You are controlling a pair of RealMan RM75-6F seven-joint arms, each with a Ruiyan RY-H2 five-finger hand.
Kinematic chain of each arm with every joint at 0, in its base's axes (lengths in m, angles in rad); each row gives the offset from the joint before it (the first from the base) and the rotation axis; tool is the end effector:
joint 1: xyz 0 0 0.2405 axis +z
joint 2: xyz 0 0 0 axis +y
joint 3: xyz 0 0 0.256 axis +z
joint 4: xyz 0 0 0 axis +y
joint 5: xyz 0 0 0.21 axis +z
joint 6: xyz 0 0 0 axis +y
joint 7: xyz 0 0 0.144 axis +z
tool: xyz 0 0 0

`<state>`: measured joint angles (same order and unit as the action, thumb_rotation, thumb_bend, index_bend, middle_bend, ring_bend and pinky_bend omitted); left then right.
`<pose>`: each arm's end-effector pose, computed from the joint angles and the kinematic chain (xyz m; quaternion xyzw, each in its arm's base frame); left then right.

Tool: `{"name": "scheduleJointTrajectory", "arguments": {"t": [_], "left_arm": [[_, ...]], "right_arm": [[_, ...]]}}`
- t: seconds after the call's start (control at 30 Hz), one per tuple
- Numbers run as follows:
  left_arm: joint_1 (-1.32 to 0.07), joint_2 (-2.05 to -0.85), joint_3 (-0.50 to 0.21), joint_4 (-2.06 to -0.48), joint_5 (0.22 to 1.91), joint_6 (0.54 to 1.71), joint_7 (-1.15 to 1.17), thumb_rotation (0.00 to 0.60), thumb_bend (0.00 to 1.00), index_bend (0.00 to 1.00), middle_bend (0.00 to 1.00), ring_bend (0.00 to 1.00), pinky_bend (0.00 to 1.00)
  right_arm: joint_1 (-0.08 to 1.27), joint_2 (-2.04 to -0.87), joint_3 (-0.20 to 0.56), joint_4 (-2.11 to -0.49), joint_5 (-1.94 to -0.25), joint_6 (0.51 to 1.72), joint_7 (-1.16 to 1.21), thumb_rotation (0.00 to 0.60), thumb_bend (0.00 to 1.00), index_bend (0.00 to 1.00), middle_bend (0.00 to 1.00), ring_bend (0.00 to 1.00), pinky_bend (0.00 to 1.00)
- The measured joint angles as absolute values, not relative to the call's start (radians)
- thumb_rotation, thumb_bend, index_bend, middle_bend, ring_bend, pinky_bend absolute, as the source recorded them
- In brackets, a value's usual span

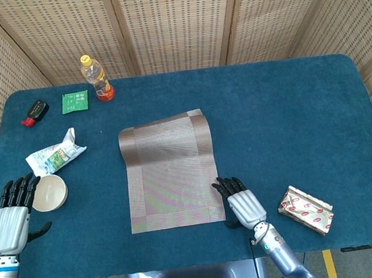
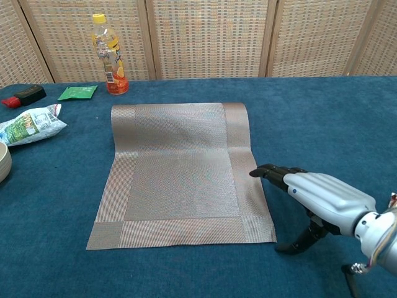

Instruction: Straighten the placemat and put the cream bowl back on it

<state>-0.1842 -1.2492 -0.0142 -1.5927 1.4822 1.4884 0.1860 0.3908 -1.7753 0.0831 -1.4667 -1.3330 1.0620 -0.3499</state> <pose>-0.2877 0.2022 0.1151 -0.6313 -0.3480 -0.3819 0.5784 -0.1800 -0.2306 -0.0823 0.7106 -0.4609 0.3723 0.3795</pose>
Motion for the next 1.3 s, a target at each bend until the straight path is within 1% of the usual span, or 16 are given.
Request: {"name": "scheduleJointTrajectory", "arguments": {"t": [0.1, 0.17, 0.4, 0.57, 0.63, 0.73, 0.9, 1.07, 1.1, 1.23, 1.3], "left_arm": [[-0.183, -1.249, -0.016, -1.592, 1.485, 1.484, 0.186, 0.6, 0.07, 0.0, 0.0, 0.0, 0.0], [-0.182, -1.25, -0.017, -1.591, 1.485, 1.483, 0.186, 0.6, 0.07, 0.0, 0.0, 0.0, 0.0], [-0.181, -1.249, -0.025, -1.589, 1.479, 1.476, 0.181, 0.6, 0.07, 0.0, 0.0, 0.0, 0.0], [-0.181, -1.25, -0.028, -1.586, 1.476, 1.465, 0.178, 0.6, 0.07, 0.0, 0.0, 0.0, 0.0], [-0.181, -1.25, -0.029, -1.585, 1.477, 1.463, 0.178, 0.6, 0.07, 0.0, 0.0, 0.0, 0.0], [-0.18, -1.251, -0.03, -1.585, 1.48, 1.462, 0.176, 0.6, 0.07, 0.0, 0.0, 0.0, 0.0], [-0.18, -1.252, -0.03, -1.585, 1.483, 1.459, 0.176, 0.6, 0.07, 0.0, 0.0, 0.0, 0.0], [-0.179, -1.253, -0.031, -1.585, 1.484, 1.455, 0.177, 0.6, 0.07, 0.0, 0.0, 0.0, 0.0], [-0.179, -1.253, -0.031, -1.585, 1.484, 1.454, 0.177, 0.6, 0.07, 0.0, 0.0, 0.0, 0.0], [-0.179, -1.254, -0.032, -1.585, 1.482, 1.449, 0.179, 0.6, 0.08, 0.0, 0.0, 0.0, 0.0], [-0.18, -1.254, -0.033, -1.584, 1.48, 1.445, 0.178, 0.6, 0.08, 0.0, 0.0, 0.0, 0.0]], "right_arm": [[0.395, -1.788, 0.083, -1.453, -1.331, 1.063, -0.347, 0.6, 0.11, 0.07, 0.0, 0.0, 0.0], [0.396, -1.797, 0.082, -1.439, -1.342, 1.073, -0.343, 0.6, 0.16, 0.08, 0.0, 0.0, 0.0], [0.402, -1.857, 0.063, -1.324, -1.435, 1.135, -0.27, 0.6, 0.26, 0.09, 0.0, 0.0, 0.0], [0.407, -1.9, 0.056, -1.256, -1.467, 1.157, -0.202, 0.6, 0.51, 0.12, 0.0, 0.0, 0.0], [0.407, -1.91, 0.053, -1.243, -1.482, 1.176, -0.181, 0.6, 0.54, 0.12, 0.0, 0.0, 0.0], [0.404, -1.921, 0.048, -1.215, -1.508, 1.208, -0.148, 0.6, 0.55, 0.13, 0.0, 0.0, 0.0], [0.4, -1.928, 0.042, -1.2, -1.53, 1.237, -0.11, 0.6, 0.6, 0.13, 0.0, 0.0, 0.0], [0.398, -1.922, 0.044, -1.215, -1.541, 1.257, -0.091, 0.6, 0.59, 0.15, 0.0, 0.0, 0.0], [0.398, -1.92, 0.044, -1.215, -1.54, 1.255, -0.091, 0.6, 0.58, 0.16, 0.0, 0.0, 0.0], [0.397, -1.919, 0.045, -1.21, -1.528, 1.242, -0.095, 0.6, 0.52, 0.32, 0.01, 0.0, 0.0], [0.397, -1.924, 0.044, -1.201, -1.527, 1.242, -0.089, 0.6, 0.5, 0.4, 0.05, 0.0, 0.0]]}}
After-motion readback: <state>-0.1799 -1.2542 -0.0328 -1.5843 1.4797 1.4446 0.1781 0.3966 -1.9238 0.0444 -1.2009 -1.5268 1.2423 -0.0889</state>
